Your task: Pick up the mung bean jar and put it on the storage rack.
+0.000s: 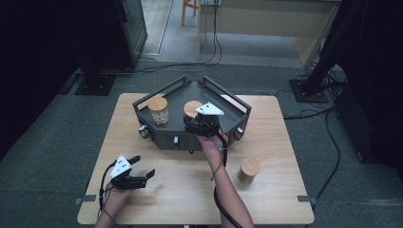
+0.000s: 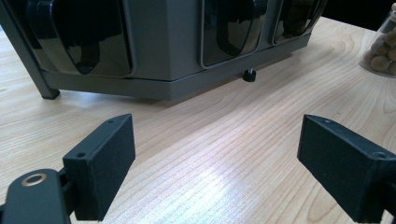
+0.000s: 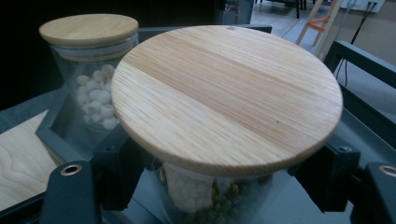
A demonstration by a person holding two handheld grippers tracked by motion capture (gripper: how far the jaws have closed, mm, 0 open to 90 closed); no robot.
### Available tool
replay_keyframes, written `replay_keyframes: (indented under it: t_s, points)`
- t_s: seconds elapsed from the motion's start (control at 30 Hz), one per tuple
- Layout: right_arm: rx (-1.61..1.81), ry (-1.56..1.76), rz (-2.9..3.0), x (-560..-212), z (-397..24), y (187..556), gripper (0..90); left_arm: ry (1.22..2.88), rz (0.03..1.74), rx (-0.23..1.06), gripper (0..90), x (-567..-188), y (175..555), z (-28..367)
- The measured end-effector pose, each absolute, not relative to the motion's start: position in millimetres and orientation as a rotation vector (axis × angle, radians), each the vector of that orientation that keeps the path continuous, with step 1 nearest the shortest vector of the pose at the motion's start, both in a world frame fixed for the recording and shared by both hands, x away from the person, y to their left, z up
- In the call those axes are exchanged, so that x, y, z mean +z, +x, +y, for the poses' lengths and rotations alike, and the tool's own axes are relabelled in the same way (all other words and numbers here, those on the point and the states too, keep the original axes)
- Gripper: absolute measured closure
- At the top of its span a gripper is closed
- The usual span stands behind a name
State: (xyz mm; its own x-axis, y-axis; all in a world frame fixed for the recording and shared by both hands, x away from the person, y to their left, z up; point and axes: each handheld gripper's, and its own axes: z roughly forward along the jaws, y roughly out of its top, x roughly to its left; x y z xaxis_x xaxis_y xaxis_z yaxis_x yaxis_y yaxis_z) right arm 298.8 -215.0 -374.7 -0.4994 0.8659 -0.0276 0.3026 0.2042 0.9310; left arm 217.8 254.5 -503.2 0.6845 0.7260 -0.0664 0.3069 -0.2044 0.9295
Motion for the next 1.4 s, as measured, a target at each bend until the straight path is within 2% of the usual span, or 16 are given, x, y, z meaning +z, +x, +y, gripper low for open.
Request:
replay_keyframes:
  t_s: [0.8, 1.4]
  points:
    - [1.194, 1.124, 1.910, -383.6, -198.8, 312.2, 25.1, 1.745, 0.785, 0.526, 10.9, -506.1, 209.5, 256.5]
    - [1.215, 1.160, 1.910, -385.5, -202.3, 317.3, 25.0, 1.759, 0.777, 0.537, 10.9, -505.6, 209.1, 253.2]
